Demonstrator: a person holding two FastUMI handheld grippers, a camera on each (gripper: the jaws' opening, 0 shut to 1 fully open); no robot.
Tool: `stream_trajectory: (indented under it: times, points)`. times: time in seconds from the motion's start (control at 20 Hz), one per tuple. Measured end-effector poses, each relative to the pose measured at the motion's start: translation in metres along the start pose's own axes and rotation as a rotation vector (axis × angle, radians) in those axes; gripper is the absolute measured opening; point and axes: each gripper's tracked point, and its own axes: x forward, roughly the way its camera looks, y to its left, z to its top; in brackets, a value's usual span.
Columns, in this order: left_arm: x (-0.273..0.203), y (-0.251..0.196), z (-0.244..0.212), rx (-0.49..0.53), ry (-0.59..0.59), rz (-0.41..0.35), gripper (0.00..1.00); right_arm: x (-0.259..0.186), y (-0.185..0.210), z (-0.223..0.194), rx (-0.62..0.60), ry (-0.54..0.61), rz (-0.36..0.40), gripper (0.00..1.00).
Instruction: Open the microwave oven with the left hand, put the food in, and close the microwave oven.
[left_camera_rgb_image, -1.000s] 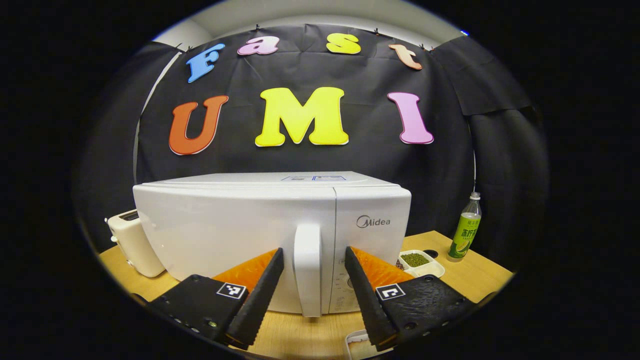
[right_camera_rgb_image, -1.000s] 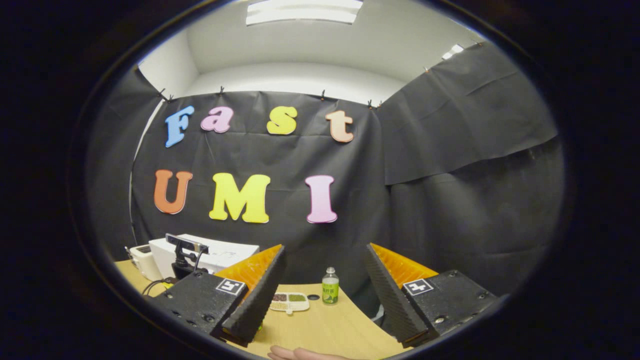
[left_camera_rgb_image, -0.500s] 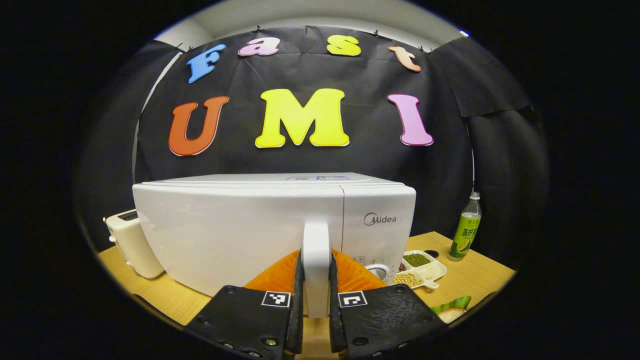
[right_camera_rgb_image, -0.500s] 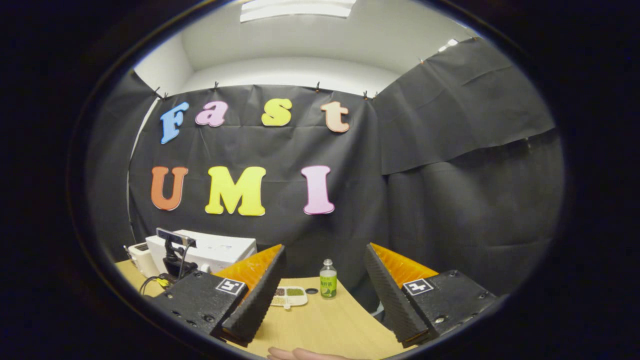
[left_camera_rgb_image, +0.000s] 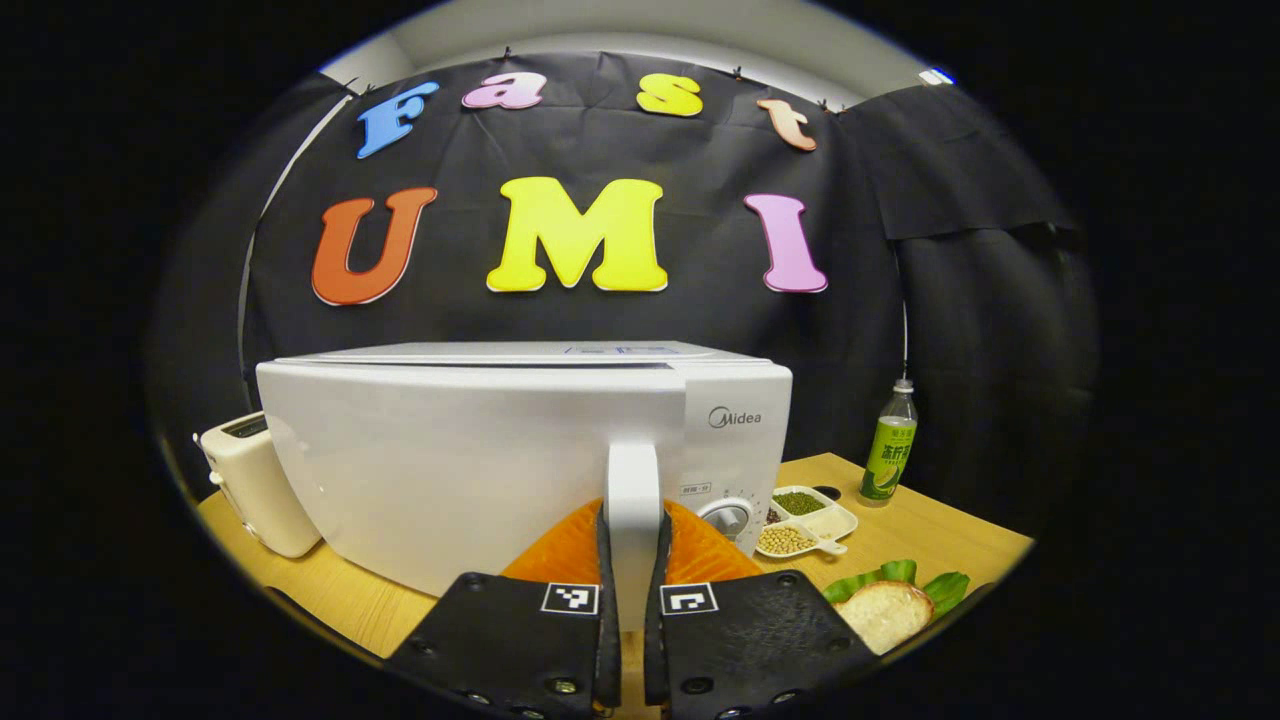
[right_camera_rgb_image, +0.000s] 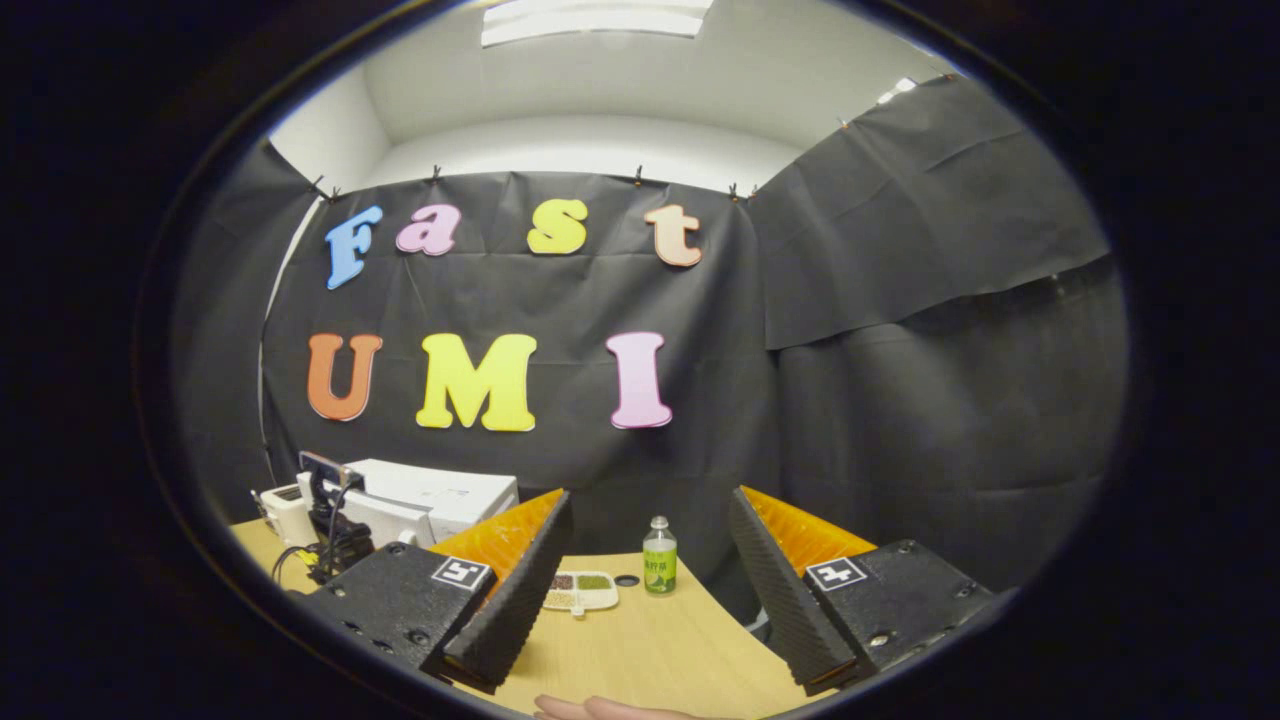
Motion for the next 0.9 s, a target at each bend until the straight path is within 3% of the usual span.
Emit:
stream_trajectory:
  times: [0.45, 0.9]
  points:
    - [-0.097, 0.027, -0.007, 0.006, -0.051, -0.062, 0.08, -0.026, 0.025, -0.013, 0.02, 0.053, 0.033, 1.0]
    - [-0.182, 0.084, -0.017, 0.028, -0.051, -0.08, 0.08, -0.074, 0.092, -0.004, -0.023, 0.033, 0.107, 1.0]
